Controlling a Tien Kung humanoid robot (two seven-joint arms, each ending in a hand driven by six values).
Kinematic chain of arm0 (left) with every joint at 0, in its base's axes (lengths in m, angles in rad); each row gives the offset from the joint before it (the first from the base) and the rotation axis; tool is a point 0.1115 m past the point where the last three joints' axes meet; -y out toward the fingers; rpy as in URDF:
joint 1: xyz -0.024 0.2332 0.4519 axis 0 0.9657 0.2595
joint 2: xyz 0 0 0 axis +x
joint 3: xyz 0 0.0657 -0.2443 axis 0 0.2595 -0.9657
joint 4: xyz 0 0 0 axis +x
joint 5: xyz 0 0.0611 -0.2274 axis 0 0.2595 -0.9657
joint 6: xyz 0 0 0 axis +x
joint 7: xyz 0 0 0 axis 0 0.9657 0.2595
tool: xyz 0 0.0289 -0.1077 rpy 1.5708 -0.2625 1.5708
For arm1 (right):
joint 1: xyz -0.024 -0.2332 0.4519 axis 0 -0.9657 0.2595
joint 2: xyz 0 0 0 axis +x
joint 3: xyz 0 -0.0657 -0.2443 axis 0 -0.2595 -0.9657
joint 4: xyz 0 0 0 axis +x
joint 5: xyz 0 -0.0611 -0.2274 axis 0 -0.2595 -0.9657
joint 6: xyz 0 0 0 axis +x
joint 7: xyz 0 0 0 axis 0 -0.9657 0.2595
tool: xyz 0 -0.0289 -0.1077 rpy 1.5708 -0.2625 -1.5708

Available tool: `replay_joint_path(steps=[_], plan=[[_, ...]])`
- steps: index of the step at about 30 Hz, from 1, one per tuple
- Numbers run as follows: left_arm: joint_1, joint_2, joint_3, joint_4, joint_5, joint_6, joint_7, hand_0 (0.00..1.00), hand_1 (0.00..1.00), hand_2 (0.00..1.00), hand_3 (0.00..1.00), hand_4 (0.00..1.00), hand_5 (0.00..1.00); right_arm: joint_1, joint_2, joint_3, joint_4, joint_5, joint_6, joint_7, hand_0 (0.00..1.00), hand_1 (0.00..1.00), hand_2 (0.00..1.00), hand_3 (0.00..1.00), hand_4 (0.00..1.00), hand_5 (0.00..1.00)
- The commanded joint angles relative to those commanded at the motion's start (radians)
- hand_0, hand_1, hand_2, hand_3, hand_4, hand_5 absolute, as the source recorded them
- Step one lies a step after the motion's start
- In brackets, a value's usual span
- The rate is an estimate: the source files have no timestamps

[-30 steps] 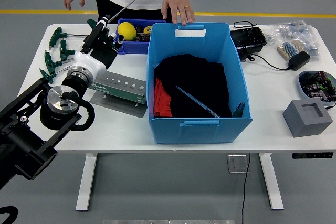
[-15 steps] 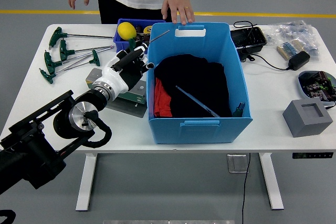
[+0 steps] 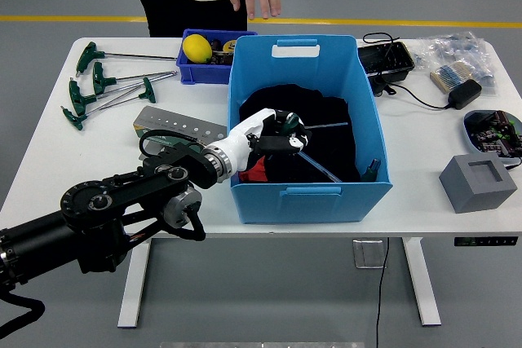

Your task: Lift tool from toolbox,place it in box,lift tool from toolbox,place it in box

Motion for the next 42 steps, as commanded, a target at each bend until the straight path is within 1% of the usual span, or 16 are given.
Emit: replay_joint_path(steps=[5, 6, 11, 12, 15, 17, 18, 23, 24, 25, 29, 30, 35, 36, 41, 42], plan=[[-0.07, -0.048, 0.055, 0.118, 0.215, 0.009, -0.004, 0.223, 0.123, 0.15, 0.212, 0.292, 0.002, -0.002, -0.002, -0.023, -0.001, 0.009, 0.0, 0.0, 0.68, 0.653, 0.709, 0.571, 0.782, 0.732], [-0.082, -0.059, 0.064, 0.145, 0.26, 0.013, -0.004, 0.226, 0.132, 0.159, 0.22, 0.34, 0.002, -0.001, -0.002, -0.025, -0.001, 0.01, -0.001, 0.0, 0.68, 0.654, 0.709, 0.571, 0.782, 0.731], [-0.12, -0.1, 0.085, 0.237, 0.468, 0.049, 0.001, 0.226, 0.132, 0.159, 0.22, 0.34, 0.002, 0.002, -0.002, -0.03, 0.001, 0.009, -0.001, 0.0, 0.68, 0.654, 0.709, 0.571, 0.782, 0.731], [-0.121, -0.102, 0.086, 0.24, 0.5, 0.05, 0.001, 0.238, 0.155, 0.207, 0.239, 0.479, 0.002, 0.002, -0.002, -0.03, 0.001, 0.009, -0.001, 0.0, 0.68, 0.653, 0.709, 0.571, 0.782, 0.731], [-0.132, -0.115, 0.099, 0.245, 0.623, 0.036, 0.016, 0.238, 0.155, 0.207, 0.239, 0.479, 0.002, 0.0, -0.002, -0.035, 0.001, 0.012, -0.001, 0.0, 0.68, 0.653, 0.709, 0.571, 0.782, 0.731], [-0.139, -0.12, 0.111, 0.248, 0.714, 0.006, 0.01, 0.238, 0.155, 0.207, 0.239, 0.479, 0.002, -0.001, -0.002, -0.036, 0.001, 0.012, -0.001, 0.0, 0.68, 0.653, 0.709, 0.571, 0.782, 0.731], [-0.145, -0.122, 0.12, 0.252, 0.753, -0.012, 0.006, 0.355, 0.348, 0.406, 0.442, 0.815, 0.002, -0.001, -0.003, -0.036, 0.001, 0.012, -0.001, 0.0, 0.68, 0.654, 0.709, 0.571, 0.782, 0.731], [-0.164, -0.125, 0.136, 0.253, 0.964, -0.041, 0.017, 0.355, 0.348, 0.406, 0.442, 0.815, 0.002, 0.003, -0.005, -0.032, 0.001, 0.01, -0.001, 0.0, 0.68, 0.654, 0.709, 0.571, 0.782, 0.731], [-0.17, -0.124, 0.135, 0.249, 0.997, -0.05, 0.022, 0.426, 0.435, 0.498, 0.514, 0.865, 0.002, 0.004, -0.005, -0.031, 0.0, 0.009, -0.001, 0.0, 0.68, 0.654, 0.709, 0.571, 0.782, 0.732], [-0.175, -0.123, 0.134, 0.247, 1.022, -0.06, 0.028, 0.426, 0.435, 0.498, 0.514, 0.865, 0.002, 0.005, -0.005, -0.03, 0.0, 0.008, -0.001, 0.0, 0.68, 0.654, 0.709, 0.571, 0.782, 0.732], [-0.192, -0.122, 0.129, 0.248, 1.047, -0.102, 0.037, 0.426, 0.435, 0.498, 0.514, 0.865, 0.002, 0.006, -0.005, -0.027, 0.0, 0.008, 0.0, 0.0, 0.68, 0.654, 0.709, 0.571, 0.782, 0.732], [-0.195, -0.121, 0.128, 0.251, 1.048, -0.111, 0.037, 0.496, 0.568, 0.679, 0.599, 0.923, 0.002, 0.006, -0.005, -0.027, 0.0, 0.008, 0.0, 0.0, 0.68, 0.654, 0.708, 0.571, 0.783, 0.732], [-0.205, -0.116, 0.126, 0.262, 1.054, -0.142, 0.038, 0.496, 0.568, 0.679, 0.599, 0.923, 0.002, 0.008, -0.006, -0.026, -0.001, 0.008, -0.001, 0.0, 0.68, 0.654, 0.708, 0.571, 0.783, 0.732], [-0.207, -0.116, 0.125, 0.266, 1.056, -0.147, 0.038, 0.501, 0.619, 0.706, 0.635, 0.92, 0.002, 0.008, -0.006, -0.026, -0.001, 0.008, -0.001, 0.0, 0.68, 0.653, 0.708, 0.571, 0.782, 0.731], [-0.213, -0.117, 0.115, 0.276, 1.062, -0.178, 0.042, 0.501, 0.619, 0.706, 0.635, 0.92, 0.002, 0.008, -0.007, -0.025, -0.001, 0.008, -0.001, 0.0, 0.68, 0.653, 0.708, 0.571, 0.782, 0.731], [-0.214, -0.117, 0.112, 0.276, 1.063, -0.187, 0.043, 0.644, 0.73, 0.818, 0.794, 0.931, 0.002, 0.008, -0.007, -0.025, -0.001, 0.008, -0.001, 0.0, 0.679, 0.653, 0.708, 0.571, 0.782, 0.731]])
